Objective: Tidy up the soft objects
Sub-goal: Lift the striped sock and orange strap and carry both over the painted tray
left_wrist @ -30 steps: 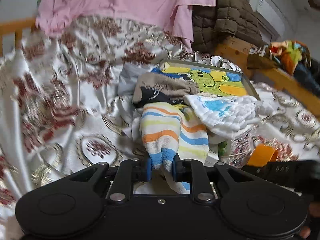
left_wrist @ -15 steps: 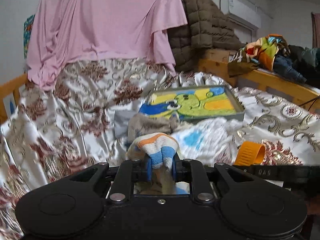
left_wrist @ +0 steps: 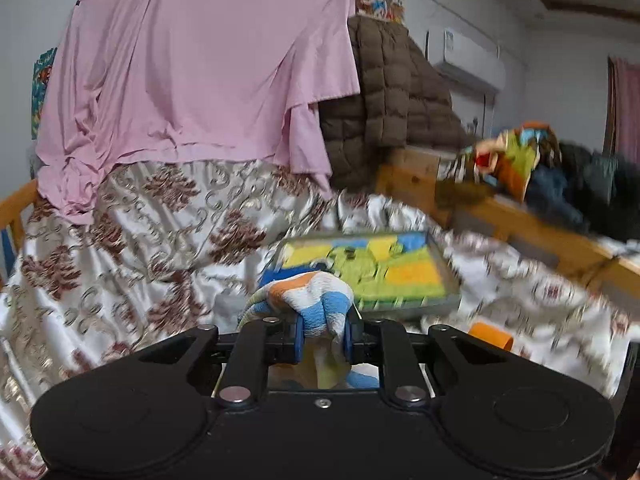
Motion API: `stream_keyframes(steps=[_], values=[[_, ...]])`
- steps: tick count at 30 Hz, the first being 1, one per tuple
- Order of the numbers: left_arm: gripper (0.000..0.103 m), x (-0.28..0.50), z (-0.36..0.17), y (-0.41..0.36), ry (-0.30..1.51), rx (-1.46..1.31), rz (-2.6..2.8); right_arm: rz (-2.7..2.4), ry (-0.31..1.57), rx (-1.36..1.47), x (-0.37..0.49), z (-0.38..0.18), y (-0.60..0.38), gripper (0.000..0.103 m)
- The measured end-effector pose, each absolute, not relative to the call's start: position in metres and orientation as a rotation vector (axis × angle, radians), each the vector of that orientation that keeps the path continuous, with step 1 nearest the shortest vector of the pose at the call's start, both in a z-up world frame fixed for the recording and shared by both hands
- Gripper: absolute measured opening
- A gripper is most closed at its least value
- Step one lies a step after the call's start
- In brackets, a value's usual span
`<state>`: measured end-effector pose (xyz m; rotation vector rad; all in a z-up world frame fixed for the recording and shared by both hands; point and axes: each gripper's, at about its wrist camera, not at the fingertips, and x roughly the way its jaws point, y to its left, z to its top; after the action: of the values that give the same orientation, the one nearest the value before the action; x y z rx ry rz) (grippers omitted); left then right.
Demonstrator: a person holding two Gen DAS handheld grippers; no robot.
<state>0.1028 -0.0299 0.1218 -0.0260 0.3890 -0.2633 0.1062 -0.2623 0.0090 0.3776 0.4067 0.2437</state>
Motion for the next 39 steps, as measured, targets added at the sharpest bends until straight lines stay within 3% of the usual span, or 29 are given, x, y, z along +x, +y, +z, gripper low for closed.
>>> stream_keyframes(steps=[18,26,39], values=[[0.019,0.274,0.143,-0.109,0.310,-0.102,-0.327,0.229,0.326,0.414,0.270,0.021,-0.328,0.006],[0.020,0.361,0.091,-0.154,0.385,-0.159,-0.351,0.209,0.384,0.431,0.325,-0.010,-0.348,0.006],[0.020,0.421,0.012,-0.168,0.597,-0.207,-0.281,0.147,0.549,0.473,0.366,-0.044,-0.367,0.006]])
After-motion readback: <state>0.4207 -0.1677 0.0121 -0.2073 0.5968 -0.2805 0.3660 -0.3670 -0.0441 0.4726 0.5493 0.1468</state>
